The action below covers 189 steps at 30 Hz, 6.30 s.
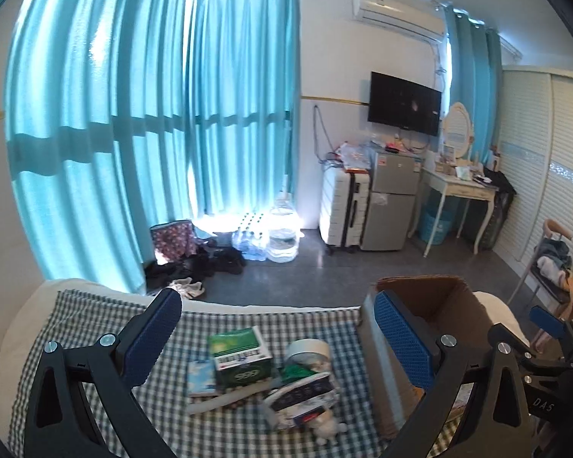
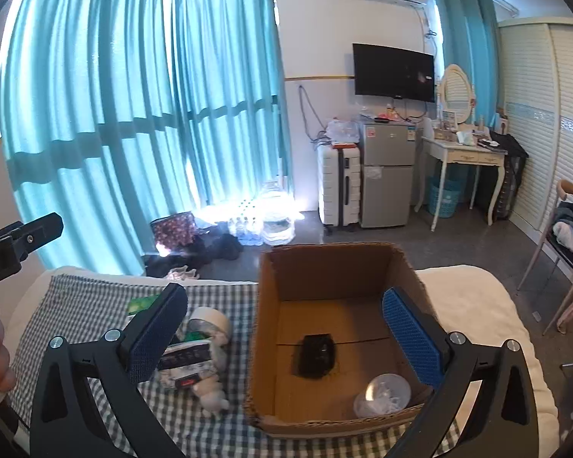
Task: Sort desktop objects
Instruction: 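Move both open tools back toward the items on the bedspread, then grasp the blue tissue pack with the left tool while the right tool grasps the patterned bag, then carry the tissue pack and patterned bag with both tools over the cardboard box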
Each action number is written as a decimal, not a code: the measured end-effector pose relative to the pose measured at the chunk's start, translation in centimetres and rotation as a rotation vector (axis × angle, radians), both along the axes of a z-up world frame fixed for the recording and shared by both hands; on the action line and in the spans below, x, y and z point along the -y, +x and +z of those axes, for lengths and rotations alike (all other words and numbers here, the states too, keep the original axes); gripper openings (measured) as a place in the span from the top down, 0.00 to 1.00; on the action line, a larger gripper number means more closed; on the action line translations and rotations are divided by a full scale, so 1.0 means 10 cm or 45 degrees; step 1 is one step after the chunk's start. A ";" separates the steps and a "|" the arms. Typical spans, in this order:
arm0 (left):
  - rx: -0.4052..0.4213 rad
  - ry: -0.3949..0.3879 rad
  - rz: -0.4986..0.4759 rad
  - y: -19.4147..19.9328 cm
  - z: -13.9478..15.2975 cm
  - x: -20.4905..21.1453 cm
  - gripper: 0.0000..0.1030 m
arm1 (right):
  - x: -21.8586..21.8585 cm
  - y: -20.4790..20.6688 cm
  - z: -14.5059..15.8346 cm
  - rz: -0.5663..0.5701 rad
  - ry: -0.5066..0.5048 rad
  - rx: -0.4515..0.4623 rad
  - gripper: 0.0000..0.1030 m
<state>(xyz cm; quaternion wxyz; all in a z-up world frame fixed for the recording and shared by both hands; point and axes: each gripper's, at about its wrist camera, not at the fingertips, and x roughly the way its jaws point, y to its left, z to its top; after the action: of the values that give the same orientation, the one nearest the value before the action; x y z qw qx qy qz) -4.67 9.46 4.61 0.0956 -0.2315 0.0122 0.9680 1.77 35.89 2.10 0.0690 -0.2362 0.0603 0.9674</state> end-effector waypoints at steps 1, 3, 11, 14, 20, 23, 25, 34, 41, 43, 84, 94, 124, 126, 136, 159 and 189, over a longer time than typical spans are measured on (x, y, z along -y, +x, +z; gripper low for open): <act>0.009 0.005 0.010 0.01 -0.01 0.06 0.00 | 0.06 0.00 0.00 0.012 0.006 -0.006 0.00; 0.016 0.025 0.022 0.05 -0.01 0.20 0.00 | 0.17 -0.01 0.01 0.038 0.020 -0.016 0.00; -0.007 -0.006 0.140 0.09 -0.08 0.60 0.00 | 0.57 -0.09 -0.01 0.135 0.067 -0.023 0.00; 0.006 -0.013 0.162 0.08 -0.16 0.74 0.00 | 0.72 -0.15 -0.07 0.166 0.071 -0.023 0.00; 0.065 -0.052 0.222 -0.04 -0.41 0.94 0.00 | 0.98 -0.33 -0.31 0.229 0.044 0.028 0.00; 0.107 -0.052 0.242 -0.09 -0.54 1.03 0.00 | 1.07 -0.42 -0.45 0.264 0.030 0.089 0.00; 0.109 -0.058 0.245 -0.10 -0.58 1.05 0.00 | 1.13 -0.46 -0.52 0.284 0.016 0.112 0.00; 0.125 -0.094 0.248 -0.26 -0.69 1.11 0.00 | 1.25 -0.62 -0.62 0.290 -0.006 0.126 0.00; 0.209 -0.102 0.264 -0.49 -1.00 1.16 0.00 | 1.35 -0.84 -0.81 0.316 0.005 0.185 0.00; 0.231 -0.112 0.264 -0.56 -1.08 1.16 0.00 | 1.37 -0.90 -0.89 0.323 0.006 0.205 0.00; 0.680 -0.149 0.162 -1.62 -2.79 1.06 0.00 | 1.58 -1.63 -2.08 0.364 0.168 0.529 0.00; 0.702 -0.056 0.110 -1.83 -2.94 1.00 0.00 | 1.62 -1.76 -2.29 0.326 0.191 0.615 0.00; 0.616 -0.038 -0.005 -1.61 -2.68 1.05 0.82 | 1.69 -1.68 -2.34 0.340 0.150 0.619 0.54; 0.604 -0.038 -0.001 -1.57 -2.63 1.07 0.81 | 1.71 -1.64 -2.32 0.346 0.151 0.611 0.59; 0.552 -0.025 0.042 -1.42 -2.35 1.05 0.81 | 1.61 -1.52 -2.20 0.346 0.017 0.600 0.79; 0.424 0.005 0.111 -0.82 -1.65 1.18 0.81 | 1.67 -1.19 -1.62 0.410 -0.030 0.418 0.80; 0.159 -0.041 0.163 0.13 -0.64 1.25 0.81 | 1.80 -0.36 -0.52 0.487 0.055 0.116 0.79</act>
<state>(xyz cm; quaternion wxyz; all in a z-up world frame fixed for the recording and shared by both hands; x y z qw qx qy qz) -3.36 -3.07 -1.83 0.0305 -0.2932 0.0068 0.9555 -1.87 17.85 -3.09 -0.1083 -0.2854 -0.0096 0.9522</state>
